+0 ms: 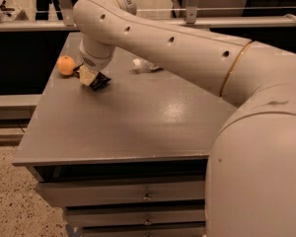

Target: Move rxbar chocolate near orange

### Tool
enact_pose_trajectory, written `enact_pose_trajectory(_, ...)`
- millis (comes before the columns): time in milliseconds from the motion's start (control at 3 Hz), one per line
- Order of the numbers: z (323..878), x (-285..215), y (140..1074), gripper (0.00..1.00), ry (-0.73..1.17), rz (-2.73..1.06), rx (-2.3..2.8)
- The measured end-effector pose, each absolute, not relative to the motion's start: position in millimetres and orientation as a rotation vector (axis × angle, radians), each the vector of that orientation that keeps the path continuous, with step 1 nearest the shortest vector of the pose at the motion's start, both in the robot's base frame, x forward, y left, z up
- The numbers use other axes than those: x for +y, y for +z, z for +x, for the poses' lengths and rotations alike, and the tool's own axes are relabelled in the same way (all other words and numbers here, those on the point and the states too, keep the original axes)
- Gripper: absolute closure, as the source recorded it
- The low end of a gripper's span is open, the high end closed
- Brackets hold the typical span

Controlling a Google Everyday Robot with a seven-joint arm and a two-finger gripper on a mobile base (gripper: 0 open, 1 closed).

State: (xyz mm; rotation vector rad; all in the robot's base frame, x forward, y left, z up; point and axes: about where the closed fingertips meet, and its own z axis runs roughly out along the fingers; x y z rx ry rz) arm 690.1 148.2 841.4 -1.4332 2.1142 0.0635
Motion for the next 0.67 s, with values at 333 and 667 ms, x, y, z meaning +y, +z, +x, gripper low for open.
enact_pose_trajectory(333,692.2,142.9,840.7,0.04,0.051,-1.432,2.120)
enact_pose_trajectory(667,692.5,142.2,840.9,0.00,0.050,-1.432,2.120)
